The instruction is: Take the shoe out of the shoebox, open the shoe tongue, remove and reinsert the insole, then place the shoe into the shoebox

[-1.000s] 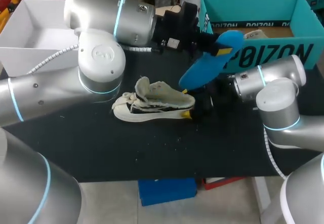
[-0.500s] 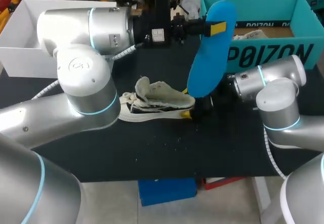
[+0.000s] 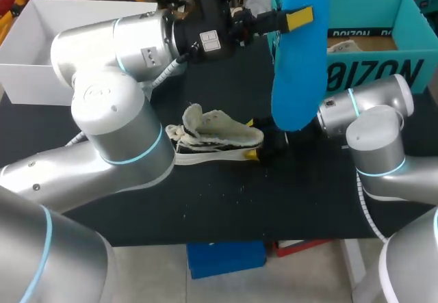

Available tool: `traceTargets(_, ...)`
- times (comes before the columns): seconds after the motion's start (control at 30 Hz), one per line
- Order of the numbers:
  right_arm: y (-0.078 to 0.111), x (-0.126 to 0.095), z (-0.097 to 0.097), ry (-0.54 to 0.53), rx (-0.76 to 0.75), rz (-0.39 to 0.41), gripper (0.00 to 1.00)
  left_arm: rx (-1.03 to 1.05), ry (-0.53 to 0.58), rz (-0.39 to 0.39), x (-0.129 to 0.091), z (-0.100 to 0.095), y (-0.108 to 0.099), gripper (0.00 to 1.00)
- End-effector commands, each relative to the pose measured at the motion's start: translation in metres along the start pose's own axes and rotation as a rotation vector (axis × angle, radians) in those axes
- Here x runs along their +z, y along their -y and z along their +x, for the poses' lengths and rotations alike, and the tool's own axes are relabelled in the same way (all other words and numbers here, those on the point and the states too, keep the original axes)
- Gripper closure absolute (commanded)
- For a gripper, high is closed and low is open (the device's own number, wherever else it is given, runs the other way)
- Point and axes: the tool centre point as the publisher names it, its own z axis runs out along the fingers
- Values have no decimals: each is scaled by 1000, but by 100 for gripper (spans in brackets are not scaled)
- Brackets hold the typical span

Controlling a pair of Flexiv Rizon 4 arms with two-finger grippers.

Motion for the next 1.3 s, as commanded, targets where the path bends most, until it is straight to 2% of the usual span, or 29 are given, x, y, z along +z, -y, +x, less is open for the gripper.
traceTargets(0.03,2,1,1,1,1,1,100,-4,-4,-22,14,7,12,100)
traceTargets(0.17,2,1,1,1,1,1,100,14,-13,-27,18,14,19,100)
traceTargets(0.23,2,1,1,1,1,1,100,-5,-33,11,20,16,22,100)
traceTargets(0.3,2,1,1,1,1,1,100,27,-21,-15,19,17,23,100)
traceTargets(0.33,2,1,1,1,1,1,100,20,-30,11,20,19,25,100)
traceTargets(0.73,2,1,1,1,1,1,100,19,-32,27,19,21,28,100)
traceTargets(0.77,2,1,1,1,1,1,98,19,-32,27,19,21,28,100)
traceTargets(0.8,3,-3,1,2,-5,17,80,19,-32,27,19,21,28,100)
traceTargets(0.83,3,-7,1,11,-7,37,54,19,-32,27,19,21,28,100)
traceTargets(0.87,4,-13,1,21,-10,61,0,19,-32,27,19,21,28,100)
traceTargets(0.97,7,-31,-2,49,-17,114,0,19,-32,27,19,21,28,100)
traceTargets(1.1,10,-50,-5,49,-37,243,0,19,-32,27,19,21,28,100)
traceTargets(1.3,0,-75,-5,55,-45,353,0,19,-32,27,19,21,28,100)
